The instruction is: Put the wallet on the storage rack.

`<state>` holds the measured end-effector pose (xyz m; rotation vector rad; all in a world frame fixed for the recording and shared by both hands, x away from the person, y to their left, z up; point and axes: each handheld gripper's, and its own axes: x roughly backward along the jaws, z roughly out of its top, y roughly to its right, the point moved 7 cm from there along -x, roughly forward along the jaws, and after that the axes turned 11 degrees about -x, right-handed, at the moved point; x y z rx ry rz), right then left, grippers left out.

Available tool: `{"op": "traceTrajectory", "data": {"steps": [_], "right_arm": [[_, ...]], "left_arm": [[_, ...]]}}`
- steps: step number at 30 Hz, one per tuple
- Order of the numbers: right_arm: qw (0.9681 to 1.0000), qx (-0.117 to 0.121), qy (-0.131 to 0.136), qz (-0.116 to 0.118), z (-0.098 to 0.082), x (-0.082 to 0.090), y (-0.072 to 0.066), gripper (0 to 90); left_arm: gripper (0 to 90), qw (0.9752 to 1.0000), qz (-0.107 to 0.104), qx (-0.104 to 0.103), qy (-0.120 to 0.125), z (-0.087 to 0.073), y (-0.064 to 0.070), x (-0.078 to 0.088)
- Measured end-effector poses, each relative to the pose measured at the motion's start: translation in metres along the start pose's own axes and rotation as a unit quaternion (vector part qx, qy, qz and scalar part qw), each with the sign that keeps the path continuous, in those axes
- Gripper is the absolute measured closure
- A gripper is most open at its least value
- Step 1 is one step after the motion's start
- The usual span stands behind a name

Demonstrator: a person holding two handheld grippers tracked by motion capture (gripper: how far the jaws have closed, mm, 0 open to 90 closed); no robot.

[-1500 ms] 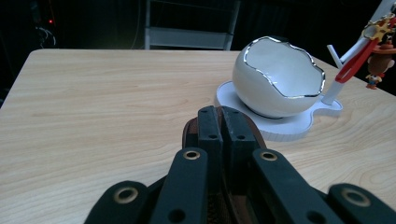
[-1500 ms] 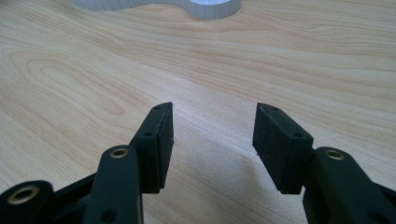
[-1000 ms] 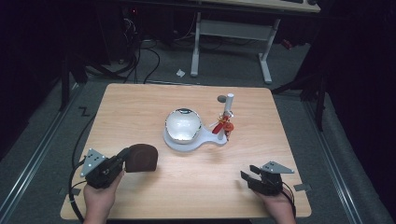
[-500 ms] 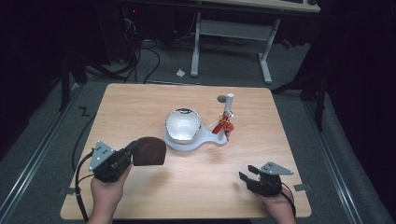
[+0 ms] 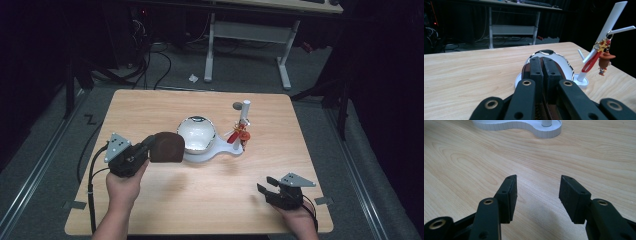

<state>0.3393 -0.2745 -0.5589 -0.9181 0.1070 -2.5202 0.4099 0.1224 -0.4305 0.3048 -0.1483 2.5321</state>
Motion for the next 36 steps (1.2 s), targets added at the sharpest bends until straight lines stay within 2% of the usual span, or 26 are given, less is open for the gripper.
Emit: {"op": "traceTrajectory", "data": {"steps": [17,25,36], "right_arm": [[1.0,0.0,0.001,0.0,0.0,0.0,0.0,49.2],[1.0,-0.004,0.003,0.0,0.0,0.001,0.002,49.2],[1.0,-0.003,0.005,0.002,0.0,0.002,0.003,49.3]], "left_arm": [[87.7,0.9997,0.01,-0.005,-0.023,0.009,-0.008,-0.042],[87.6,0.9993,0.016,-0.015,-0.032,0.017,-0.006,-0.062],[87.5,0.9978,0.019,-0.025,-0.058,0.014,0.0,-0.086]]}}
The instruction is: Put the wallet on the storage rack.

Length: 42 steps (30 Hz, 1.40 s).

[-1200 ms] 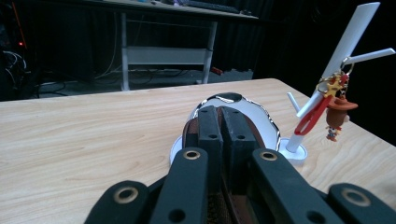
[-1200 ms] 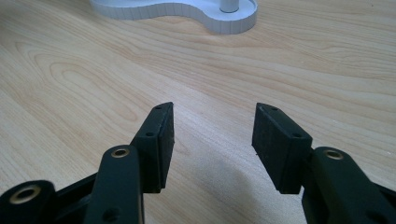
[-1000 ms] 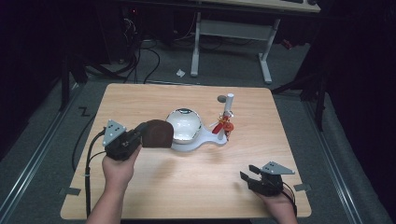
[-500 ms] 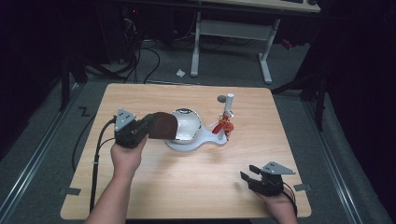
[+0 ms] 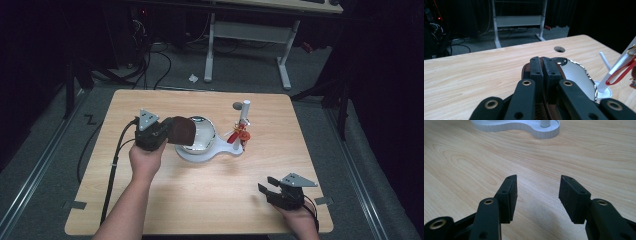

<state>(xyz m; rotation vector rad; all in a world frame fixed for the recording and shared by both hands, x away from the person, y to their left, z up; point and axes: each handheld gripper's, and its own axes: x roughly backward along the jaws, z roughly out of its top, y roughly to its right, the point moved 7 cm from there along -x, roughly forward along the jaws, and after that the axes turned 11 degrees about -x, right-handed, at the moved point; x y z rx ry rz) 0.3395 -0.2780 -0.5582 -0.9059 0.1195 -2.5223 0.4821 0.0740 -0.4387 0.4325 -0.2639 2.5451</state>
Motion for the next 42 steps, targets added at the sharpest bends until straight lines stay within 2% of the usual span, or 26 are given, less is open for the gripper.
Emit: {"op": "traceTrajectory", "data": {"steps": [2,9,18,30,38,42], "right_arm": [[1.0,0.0,0.0,0.0,0.0,0.0,0.0,49.3],[1.0,0.0,0.0,0.002,0.0,0.001,-0.002,49.3],[1.0,0.0,0.0,0.003,0.0,0.001,-0.002,49.4],[1.0,0.001,0.002,0.004,0.0,0.001,-0.001,49.3],[1.0,0.001,0.002,0.004,0.0,0.002,-0.001,49.4],[1.0,0.001,0.001,0.005,0.0,0.001,-0.001,49.4]], "left_arm": [[87.5,1.0,0.0,0.0,-0.002,0.0,0.002,-0.003],[87.4,0.9996,0.009,-0.017,-0.023,0.001,0.014,-0.014],[87.3,0.999,0.014,-0.015,-0.039,-0.007,0.023,-0.029],[87.2,0.9977,0.027,-0.014,-0.061,-0.011,0.028,-0.042],[87.1,0.997,0.043,-0.023,-0.06,-0.003,0.027,-0.044],[85.9,0.9972,0.037,-0.021,-0.061,-0.005,0.029,-0.047]]}}
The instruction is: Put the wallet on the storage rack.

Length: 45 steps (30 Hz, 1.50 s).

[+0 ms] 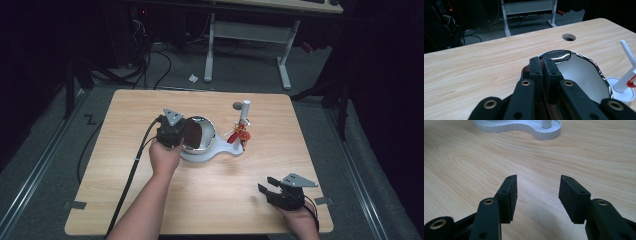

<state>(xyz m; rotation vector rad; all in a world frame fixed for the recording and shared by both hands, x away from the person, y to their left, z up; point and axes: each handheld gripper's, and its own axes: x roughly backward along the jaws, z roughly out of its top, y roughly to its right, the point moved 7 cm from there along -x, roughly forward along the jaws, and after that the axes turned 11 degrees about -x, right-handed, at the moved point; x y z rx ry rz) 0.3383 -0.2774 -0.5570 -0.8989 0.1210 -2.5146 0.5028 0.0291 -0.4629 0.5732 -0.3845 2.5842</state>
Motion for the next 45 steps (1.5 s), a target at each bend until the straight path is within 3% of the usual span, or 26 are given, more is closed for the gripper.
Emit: {"op": "traceTrajectory", "data": {"steps": [5,16,26,36,45], "right_arm": [[1.0,0.0,0.0,0.0,0.0,0.0,0.0,49.4],[1.0,-0.001,-0.002,0.001,-0.001,0.0,-0.001,49.3],[1.0,0.0,-0.003,0.0,-0.001,-0.001,-0.001,49.2],[1.0,0.003,-0.006,-0.002,-0.002,-0.002,-0.001,49.3],[1.0,0.004,-0.007,-0.002,-0.002,-0.003,-0.001,49.4]], "left_arm": [[84.5,0.9999,-0.005,0.008,0.008,-0.003,0.002,-0.002],[66.9,0.999,-0.028,0.023,0.027,-0.003,0.001,0.002],[55.4,0.9969,-0.055,0.033,0.045,-0.005,0.0,0.02],[48.1,0.9966,-0.07,0.016,0.041,-0.019,-0.002,0.046],[44.5,0.9952,-0.088,0.026,0.034,-0.046,-0.009,0.066]]}}
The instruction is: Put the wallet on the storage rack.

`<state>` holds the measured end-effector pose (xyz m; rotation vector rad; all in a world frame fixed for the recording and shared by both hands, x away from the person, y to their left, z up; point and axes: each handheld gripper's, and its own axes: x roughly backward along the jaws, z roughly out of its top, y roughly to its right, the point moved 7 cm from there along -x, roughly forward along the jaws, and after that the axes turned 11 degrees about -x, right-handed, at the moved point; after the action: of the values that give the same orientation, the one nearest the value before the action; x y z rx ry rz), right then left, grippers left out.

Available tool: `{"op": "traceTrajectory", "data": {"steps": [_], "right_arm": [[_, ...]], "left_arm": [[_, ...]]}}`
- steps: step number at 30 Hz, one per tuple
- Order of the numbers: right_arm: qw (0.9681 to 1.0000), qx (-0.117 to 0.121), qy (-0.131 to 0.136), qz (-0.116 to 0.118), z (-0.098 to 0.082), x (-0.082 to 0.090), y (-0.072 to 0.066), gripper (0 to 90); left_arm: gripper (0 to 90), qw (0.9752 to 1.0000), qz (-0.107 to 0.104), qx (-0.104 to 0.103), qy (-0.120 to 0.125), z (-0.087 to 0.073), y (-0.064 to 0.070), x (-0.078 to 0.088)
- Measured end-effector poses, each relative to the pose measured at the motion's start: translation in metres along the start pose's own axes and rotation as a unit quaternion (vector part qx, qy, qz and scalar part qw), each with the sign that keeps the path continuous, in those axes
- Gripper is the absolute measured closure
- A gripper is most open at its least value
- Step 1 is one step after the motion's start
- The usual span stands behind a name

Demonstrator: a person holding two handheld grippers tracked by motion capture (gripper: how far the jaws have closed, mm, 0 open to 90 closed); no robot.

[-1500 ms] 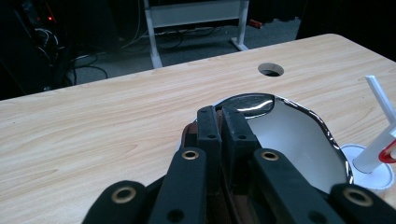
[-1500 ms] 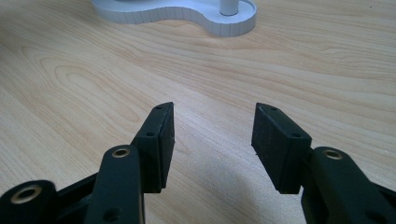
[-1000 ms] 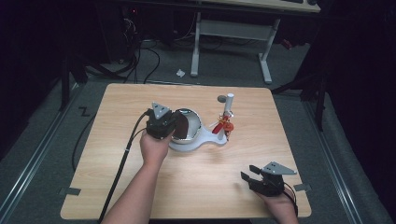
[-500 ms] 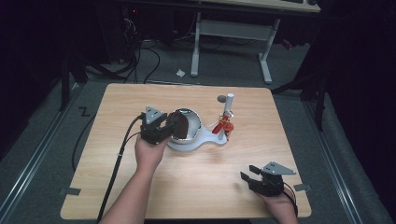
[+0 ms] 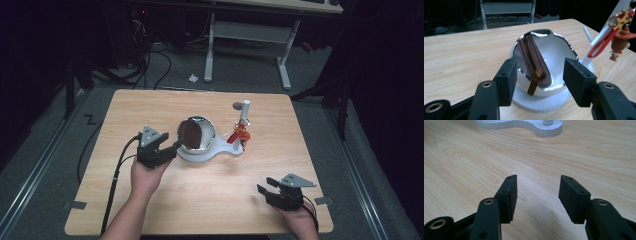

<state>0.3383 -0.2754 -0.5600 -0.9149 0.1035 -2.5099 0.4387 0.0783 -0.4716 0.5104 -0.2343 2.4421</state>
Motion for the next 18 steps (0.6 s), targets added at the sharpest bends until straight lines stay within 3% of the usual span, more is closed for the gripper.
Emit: {"op": "traceTrajectory", "data": {"steps": [10,18], "right_arm": [[1.0,-0.001,-0.003,0.0,-0.001,-0.001,-0.001,49.8],[1.0,-0.002,-0.004,-0.001,-0.002,-0.002,0.0,50.1]], "left_arm": [[42.4,0.9997,-0.007,0.011,-0.021,-0.046,-0.012,0.021],[41.0,0.9981,0.003,0.007,-0.061,-0.096,-0.027,0.042]]}}
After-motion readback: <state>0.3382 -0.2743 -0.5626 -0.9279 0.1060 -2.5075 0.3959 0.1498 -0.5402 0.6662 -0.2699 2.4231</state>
